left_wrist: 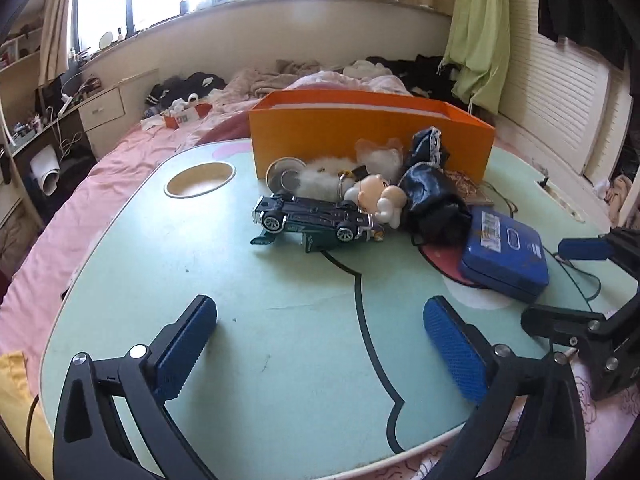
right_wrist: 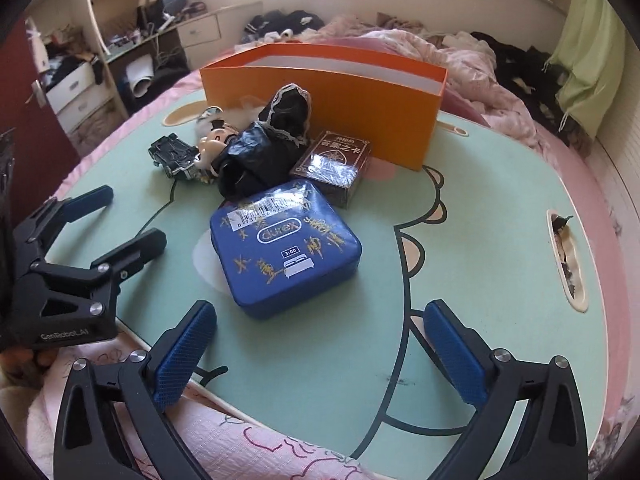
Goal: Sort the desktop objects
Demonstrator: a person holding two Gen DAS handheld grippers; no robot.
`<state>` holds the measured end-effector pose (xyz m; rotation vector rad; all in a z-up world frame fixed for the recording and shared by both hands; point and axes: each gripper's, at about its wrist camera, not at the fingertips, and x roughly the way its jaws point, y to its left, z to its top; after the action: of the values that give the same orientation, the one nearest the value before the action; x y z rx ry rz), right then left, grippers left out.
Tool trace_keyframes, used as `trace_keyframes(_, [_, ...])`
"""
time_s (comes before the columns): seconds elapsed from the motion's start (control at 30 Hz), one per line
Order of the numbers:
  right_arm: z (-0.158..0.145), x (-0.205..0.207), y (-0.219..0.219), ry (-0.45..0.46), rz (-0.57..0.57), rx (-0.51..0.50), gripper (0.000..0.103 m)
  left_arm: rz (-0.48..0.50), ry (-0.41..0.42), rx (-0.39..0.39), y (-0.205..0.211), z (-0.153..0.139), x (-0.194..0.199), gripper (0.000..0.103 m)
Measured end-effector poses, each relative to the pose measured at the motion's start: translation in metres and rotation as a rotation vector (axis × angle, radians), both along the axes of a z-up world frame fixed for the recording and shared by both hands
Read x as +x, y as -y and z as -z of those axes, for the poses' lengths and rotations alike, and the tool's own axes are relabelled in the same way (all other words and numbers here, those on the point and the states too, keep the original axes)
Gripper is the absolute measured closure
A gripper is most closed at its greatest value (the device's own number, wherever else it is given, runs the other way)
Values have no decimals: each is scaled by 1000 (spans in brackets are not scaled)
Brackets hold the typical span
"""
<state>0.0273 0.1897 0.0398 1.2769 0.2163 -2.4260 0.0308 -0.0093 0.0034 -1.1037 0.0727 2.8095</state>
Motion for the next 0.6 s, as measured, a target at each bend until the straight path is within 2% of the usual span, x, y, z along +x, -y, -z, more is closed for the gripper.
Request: trace_keyframes(0.6, [3, -5, -1, -15, -15, -6, 0, 11, -27, 1, -1, 1, -1, 0])
